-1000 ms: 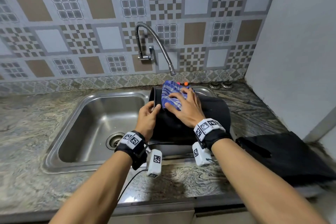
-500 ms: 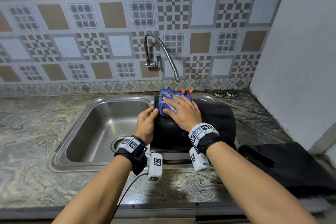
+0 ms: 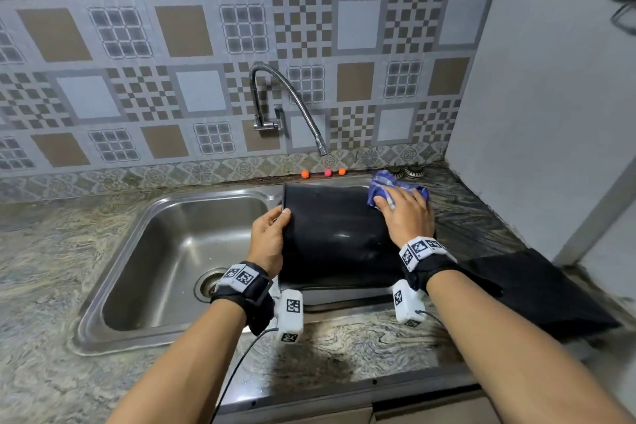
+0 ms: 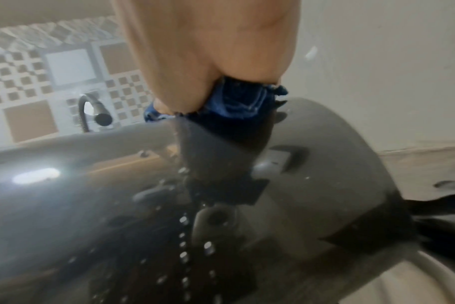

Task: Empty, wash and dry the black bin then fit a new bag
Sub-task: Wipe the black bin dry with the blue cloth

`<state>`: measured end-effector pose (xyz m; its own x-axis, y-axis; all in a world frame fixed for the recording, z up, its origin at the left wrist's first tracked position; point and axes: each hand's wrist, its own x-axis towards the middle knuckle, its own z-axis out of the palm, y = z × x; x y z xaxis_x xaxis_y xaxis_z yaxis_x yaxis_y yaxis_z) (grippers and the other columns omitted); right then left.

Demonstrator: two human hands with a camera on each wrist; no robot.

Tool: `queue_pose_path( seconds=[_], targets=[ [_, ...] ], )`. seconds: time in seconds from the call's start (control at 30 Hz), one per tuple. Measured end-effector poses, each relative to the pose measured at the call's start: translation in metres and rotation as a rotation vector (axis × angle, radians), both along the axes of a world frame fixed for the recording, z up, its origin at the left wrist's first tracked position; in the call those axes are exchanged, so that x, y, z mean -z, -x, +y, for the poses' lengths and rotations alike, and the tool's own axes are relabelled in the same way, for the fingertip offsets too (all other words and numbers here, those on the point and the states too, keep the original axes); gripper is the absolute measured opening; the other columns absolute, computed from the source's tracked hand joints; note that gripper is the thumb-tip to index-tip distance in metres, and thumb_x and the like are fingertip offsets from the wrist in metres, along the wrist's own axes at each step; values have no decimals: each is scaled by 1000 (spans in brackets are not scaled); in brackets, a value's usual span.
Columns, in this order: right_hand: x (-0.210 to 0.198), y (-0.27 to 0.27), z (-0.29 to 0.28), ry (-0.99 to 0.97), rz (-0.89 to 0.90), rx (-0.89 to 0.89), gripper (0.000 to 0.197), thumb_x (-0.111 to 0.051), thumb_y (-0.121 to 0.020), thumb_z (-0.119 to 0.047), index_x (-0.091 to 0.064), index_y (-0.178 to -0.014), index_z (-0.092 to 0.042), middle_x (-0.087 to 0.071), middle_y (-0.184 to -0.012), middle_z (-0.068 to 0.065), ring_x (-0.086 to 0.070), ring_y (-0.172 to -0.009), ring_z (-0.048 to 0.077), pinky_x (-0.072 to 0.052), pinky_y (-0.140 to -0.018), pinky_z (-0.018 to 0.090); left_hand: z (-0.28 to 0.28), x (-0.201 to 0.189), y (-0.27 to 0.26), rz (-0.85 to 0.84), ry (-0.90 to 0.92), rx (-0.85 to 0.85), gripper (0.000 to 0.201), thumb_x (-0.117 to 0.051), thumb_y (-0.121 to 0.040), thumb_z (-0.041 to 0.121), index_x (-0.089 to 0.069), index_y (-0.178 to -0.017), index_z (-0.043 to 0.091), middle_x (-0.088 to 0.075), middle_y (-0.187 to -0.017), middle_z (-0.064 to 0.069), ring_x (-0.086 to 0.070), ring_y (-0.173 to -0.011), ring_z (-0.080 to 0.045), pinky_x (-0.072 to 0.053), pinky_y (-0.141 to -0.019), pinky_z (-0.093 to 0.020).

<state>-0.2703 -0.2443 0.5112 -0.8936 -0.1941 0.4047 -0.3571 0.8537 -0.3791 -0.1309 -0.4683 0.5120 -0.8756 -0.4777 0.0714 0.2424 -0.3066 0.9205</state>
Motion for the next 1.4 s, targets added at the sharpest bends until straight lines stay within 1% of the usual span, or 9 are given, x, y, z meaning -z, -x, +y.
queue_pose_path(
  seconds=[0.1,0.27,0.5,0.67,0.83,1.0,1.2,1.3,1.4],
  targets=[
    [8,7,24,36,-14,70,44,-44,-94,-53,-56,-129,-28,-59,-134,2,-47,-127,30,-37,-107,46,-1,2,3,-17,-7,20,20,-50,-100,7,-70,-98,6,-75,-89,-8,-69,-81,-19,-56,-72,-25],
    [3,-7,35,286,-15,192,33,-53,-97,-33,-60,-126,-19,-63,-125,12,-58,-109,37,-49,-86,41,1,-1,3,-36,-15,6,20,-50,-100,7,-69,-99,6,-74,-88,-7,-68,-81,-18,-56,-77,-27],
    [-14,-29,-6,286,367,92,30,-57,-93,-34,-65,-120,-22,-70,-114,7,-59,-118,31,-40,-101,55,-1,-8,-1,-70,-85,-46,22,-48,-100,8,-66,-87,8,-72,-75,-4,-67,-68,-15,-53,-73,-31],
    [-23,-70,-59,141,439,-238,39,-44,-93,-45,-64,-123,-33,-68,-121,-12,-54,-127,23,-31,-106,64,11,-11,7,-111,-109,-73,19,-50,-99,5,-66,-89,5,-73,-75,-6,-67,-69,-17,-57,-64,-25],
    [9,-103,-82,-16,142,-501,48,-32,-96,-55,-38,-143,-46,-41,-150,-16,-24,-147,21,-17,-118,56,14,-21,9,-122,-180,-98,25,-42,-92,-13,-66,-90,-3,-72,-70,-12,-68,-57,-21,-58,-56,-28],
    [19,-86,-62,-152,276,-398,49,-35,-94,-57,-37,-142,-47,-38,-152,-16,-24,-147,23,-14,-117,57,10,-15,12,-186,-260,-141,20,-46,-96,-2,-64,-89,-1,-70,-79,-15,-68,-62,-21,-59,-61,-33],
    [23,-47,-16,-46,162,-45,46,-39,-94,-56,-47,-137,-44,-42,-150,-10,-29,-145,27,-16,-116,56,9,-19,15,-214,-204,-141,32,-47,-98,-1,-56,-69,8,-61,-47,2,-59,-42,-8,-54,-46,-23],
    [27,-29,16,39,65,112,44,-44,-97,-48,-47,-139,-36,-42,-151,1,-33,-141,37,-27,-112,58,4,-23,18,-216,-185,-136,24,-50,-97,0,-63,-77,4,-70,-61,-4,-66,-60,-18,-59,-58,-29],
    [26,-24,37,254,-53,174,44,-41,-100,-43,-48,-139,-26,-43,-148,12,-41,-135,36,-39,-107,49,4,-27,21,-223,-175,-121,24,-51,-97,1,-64,-77,2,-71,-62,-5,-67,-58,-18,-59,-57,-28]
  ],
)
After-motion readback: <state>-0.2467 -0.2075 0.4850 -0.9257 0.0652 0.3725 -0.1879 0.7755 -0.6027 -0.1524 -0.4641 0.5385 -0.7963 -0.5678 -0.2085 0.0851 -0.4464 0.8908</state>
